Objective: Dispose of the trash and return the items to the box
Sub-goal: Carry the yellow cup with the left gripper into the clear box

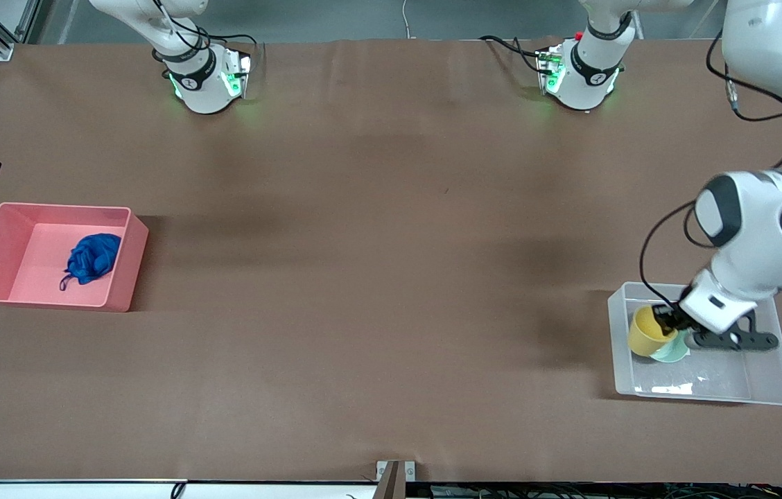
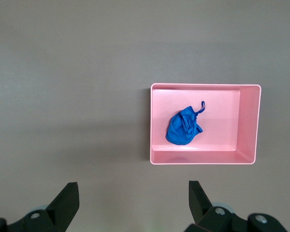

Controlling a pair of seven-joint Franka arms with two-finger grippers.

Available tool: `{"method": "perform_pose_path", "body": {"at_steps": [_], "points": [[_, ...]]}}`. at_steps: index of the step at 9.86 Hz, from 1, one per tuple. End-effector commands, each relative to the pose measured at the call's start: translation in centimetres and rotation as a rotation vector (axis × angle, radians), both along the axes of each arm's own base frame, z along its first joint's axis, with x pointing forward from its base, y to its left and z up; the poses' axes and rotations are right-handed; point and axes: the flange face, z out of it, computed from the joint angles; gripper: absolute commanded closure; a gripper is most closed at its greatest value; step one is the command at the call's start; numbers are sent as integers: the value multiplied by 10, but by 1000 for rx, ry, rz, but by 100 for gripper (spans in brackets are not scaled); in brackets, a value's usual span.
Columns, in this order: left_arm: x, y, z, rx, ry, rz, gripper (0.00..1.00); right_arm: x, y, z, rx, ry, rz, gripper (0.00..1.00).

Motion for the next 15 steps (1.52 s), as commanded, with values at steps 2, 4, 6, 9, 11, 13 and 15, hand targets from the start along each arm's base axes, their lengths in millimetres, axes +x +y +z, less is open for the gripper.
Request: {"method": "perform_pose_path", "body": {"at_steps": [2, 4, 6, 9, 11, 13, 15], "points": [[17, 64, -44, -39, 103, -65, 100, -3, -1, 1, 15, -1, -1, 0], [1, 86, -78, -39, 168, -54, 99, -3, -2, 1, 15, -1, -4, 0], [-15, 94, -100, -50, 221, -38, 97, -3, -2, 1, 15, -1, -4, 0], [-16, 99, -101, -50, 220, -51, 33, -3, -2, 1, 15, -1, -4, 0], [-4, 91, -58, -43, 148, -71, 2, -3, -2, 1, 15, -1, -4, 0], [-6, 65, 13, -67, 63, -95, 0, -3, -2, 1, 15, -1, -6, 0], [-31, 51, 84, -50, 86, -126, 0, -3, -2, 1, 15, -2, -4, 0]]}}
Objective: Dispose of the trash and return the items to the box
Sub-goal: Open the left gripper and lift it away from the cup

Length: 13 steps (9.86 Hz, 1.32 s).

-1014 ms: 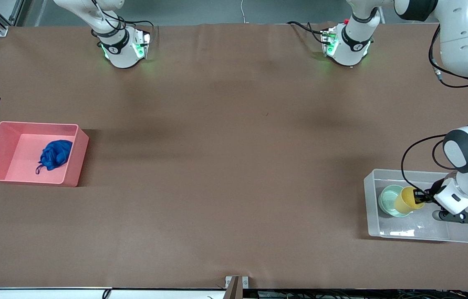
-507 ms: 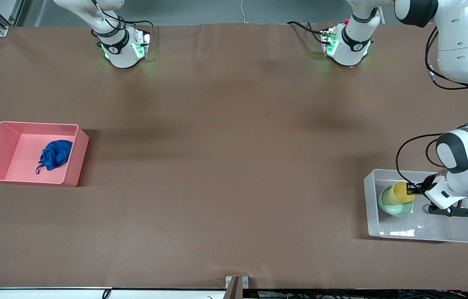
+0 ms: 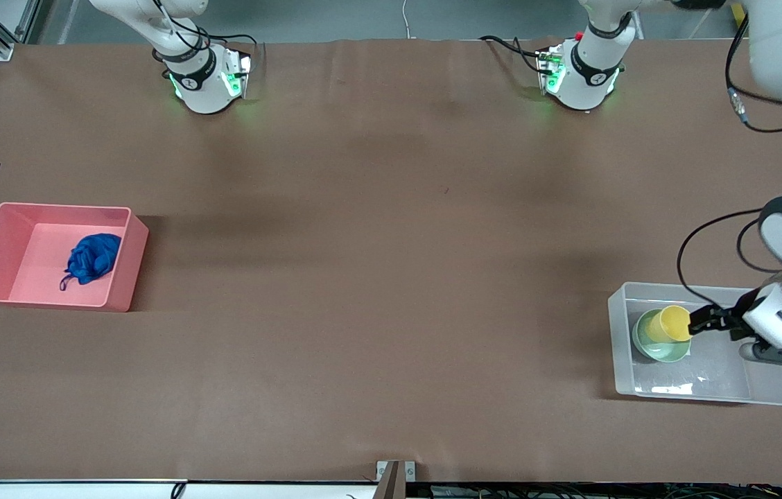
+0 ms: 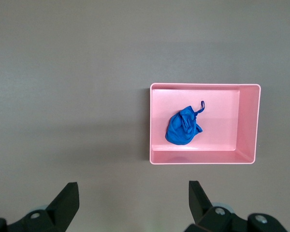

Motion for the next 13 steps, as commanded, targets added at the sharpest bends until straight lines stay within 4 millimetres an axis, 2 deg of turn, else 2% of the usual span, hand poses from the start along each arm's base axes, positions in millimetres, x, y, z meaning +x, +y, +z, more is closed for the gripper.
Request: {"method": "perform_pose_path", "body": {"at_steps": [1, 3, 5, 6, 8, 10, 12, 13], "points": [[-38, -26, 58, 45, 51, -51, 0, -3, -1, 1, 14, -3, -1, 0], [-75, -54, 113, 54, 84, -17, 0, -3, -1, 1, 15, -1, -1, 0], [-125, -84, 159, 85, 58, 25, 0, -3, -1, 1, 15, -1, -1, 0], [-141, -96, 175, 92, 37, 49, 0, -3, -1, 1, 15, -1, -1, 0], [-149, -108, 191, 82, 46, 52, 0, -3, -1, 1, 15, -1, -1, 0], [-142, -112, 218, 73, 18, 47, 0, -3, -1, 1, 15, -1, -1, 0], [-130, -110, 228, 49, 67, 51, 0, -3, -1, 1, 15, -1, -1, 0], [-130, -111, 226, 48, 73, 54, 0, -3, -1, 1, 15, -1, -1, 0]]}}
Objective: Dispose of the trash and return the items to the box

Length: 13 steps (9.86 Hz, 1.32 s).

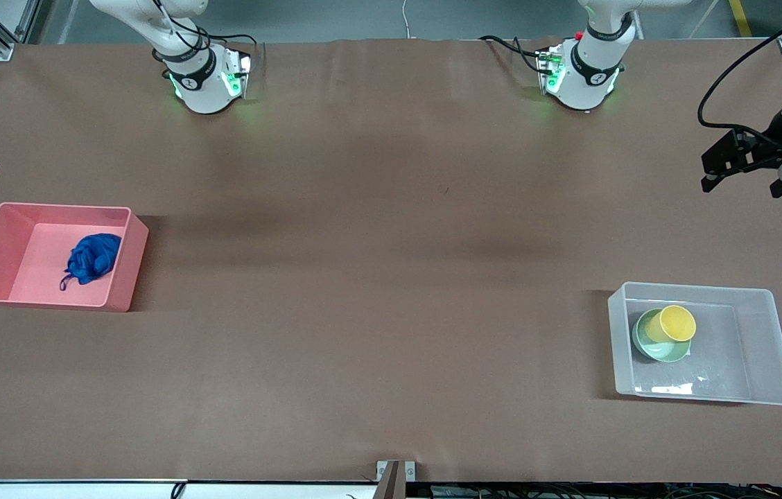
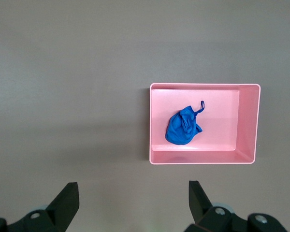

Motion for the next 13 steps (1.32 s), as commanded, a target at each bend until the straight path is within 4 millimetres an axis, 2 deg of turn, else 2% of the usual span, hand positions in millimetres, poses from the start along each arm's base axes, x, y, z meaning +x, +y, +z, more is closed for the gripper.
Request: {"method": "perform_pose_path", "body": {"at_steps": [1, 3, 13], "points": [[7, 0, -24, -8, 81, 13, 0, -3, -1, 1, 15, -1, -1, 0], [-2, -1, -25, -8, 75, 14, 0, -3, -1, 1, 15, -1, -1, 0], [-10, -1, -32, -36, 104, 46, 0, -3, -1, 1, 15, -1, -1, 0]]}}
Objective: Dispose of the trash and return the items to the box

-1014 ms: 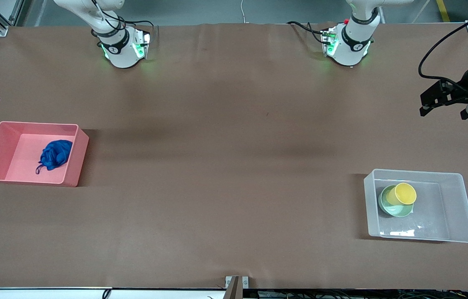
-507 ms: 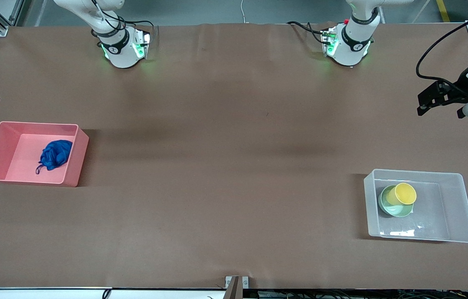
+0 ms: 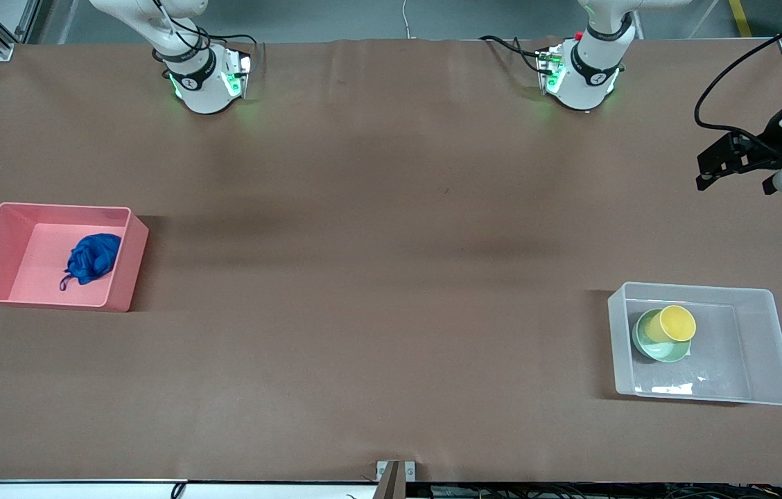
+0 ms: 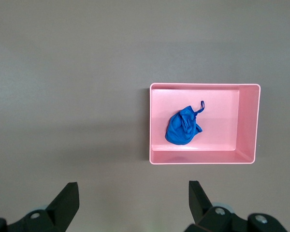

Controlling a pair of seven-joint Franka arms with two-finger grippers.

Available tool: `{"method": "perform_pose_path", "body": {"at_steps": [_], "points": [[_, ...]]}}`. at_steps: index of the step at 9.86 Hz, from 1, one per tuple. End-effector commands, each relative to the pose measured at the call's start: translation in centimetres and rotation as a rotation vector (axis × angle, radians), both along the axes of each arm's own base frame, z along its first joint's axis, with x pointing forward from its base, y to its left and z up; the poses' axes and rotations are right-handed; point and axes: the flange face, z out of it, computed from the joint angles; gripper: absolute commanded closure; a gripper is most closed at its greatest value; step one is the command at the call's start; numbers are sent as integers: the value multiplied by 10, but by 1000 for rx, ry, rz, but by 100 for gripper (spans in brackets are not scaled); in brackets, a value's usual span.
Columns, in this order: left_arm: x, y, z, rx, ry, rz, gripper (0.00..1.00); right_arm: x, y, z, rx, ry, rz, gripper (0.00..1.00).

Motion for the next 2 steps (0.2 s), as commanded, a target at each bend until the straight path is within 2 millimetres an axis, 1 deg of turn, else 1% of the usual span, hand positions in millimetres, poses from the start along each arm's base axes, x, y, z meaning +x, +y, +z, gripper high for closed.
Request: {"method": "perform_pose_path", "body": {"at_steps": [1, 2], "points": [[-8, 0, -17, -19, 40, 11, 0, -3, -1, 1, 15, -1, -1, 0], [-8, 0, -17, -19, 38, 8, 0, -3, -1, 1, 15, -1, -1, 0]]}}
